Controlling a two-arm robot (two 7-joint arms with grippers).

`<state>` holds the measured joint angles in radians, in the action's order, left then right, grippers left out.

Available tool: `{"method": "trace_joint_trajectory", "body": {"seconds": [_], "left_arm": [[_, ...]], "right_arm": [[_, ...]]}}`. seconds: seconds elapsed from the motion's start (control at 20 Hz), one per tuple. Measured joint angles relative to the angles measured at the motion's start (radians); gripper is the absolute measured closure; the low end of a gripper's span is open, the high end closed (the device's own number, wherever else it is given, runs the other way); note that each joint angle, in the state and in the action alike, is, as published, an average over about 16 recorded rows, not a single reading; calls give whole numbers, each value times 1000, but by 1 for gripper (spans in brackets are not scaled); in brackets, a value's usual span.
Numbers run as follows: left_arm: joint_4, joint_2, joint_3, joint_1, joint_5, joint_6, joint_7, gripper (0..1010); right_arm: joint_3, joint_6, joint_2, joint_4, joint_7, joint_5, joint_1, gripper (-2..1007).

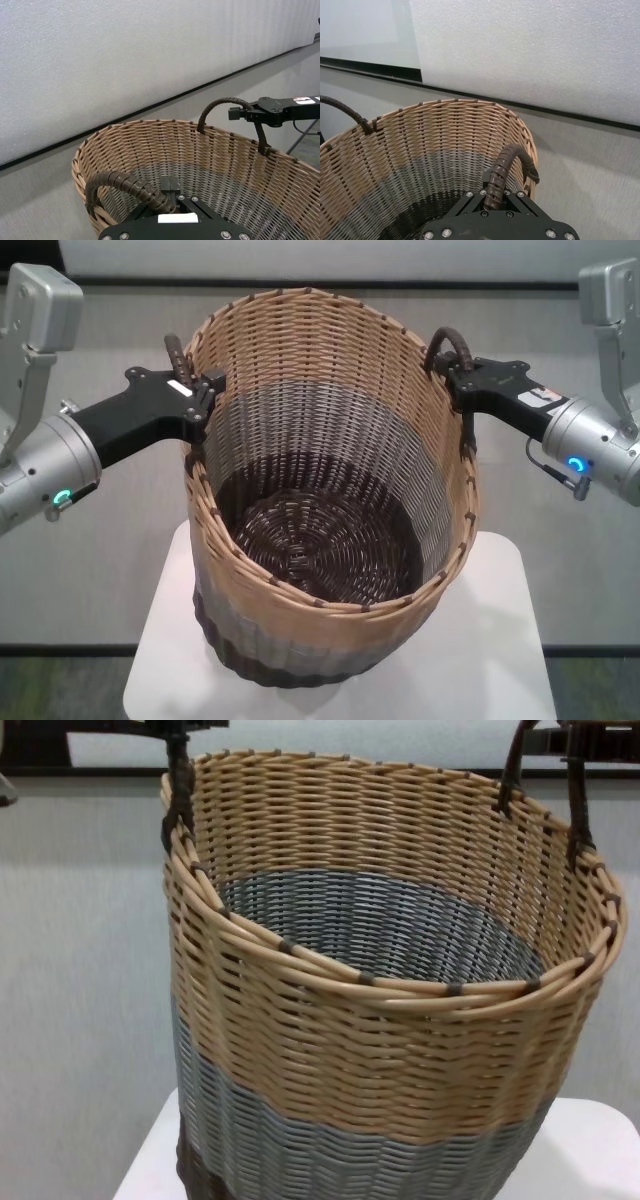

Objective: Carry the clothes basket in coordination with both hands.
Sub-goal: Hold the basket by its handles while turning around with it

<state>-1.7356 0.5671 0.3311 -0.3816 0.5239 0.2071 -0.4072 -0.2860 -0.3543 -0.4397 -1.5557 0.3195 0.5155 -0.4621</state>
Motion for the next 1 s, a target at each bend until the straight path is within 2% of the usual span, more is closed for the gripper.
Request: {"method": "trace_joint_trajectory", "body": {"seconds": [1.0], "left_arm": [[3, 0, 3, -1, -4, -2, 1, 1009]], "right_arm": [[-2, 4, -1, 3, -2, -7, 0, 976]]}}
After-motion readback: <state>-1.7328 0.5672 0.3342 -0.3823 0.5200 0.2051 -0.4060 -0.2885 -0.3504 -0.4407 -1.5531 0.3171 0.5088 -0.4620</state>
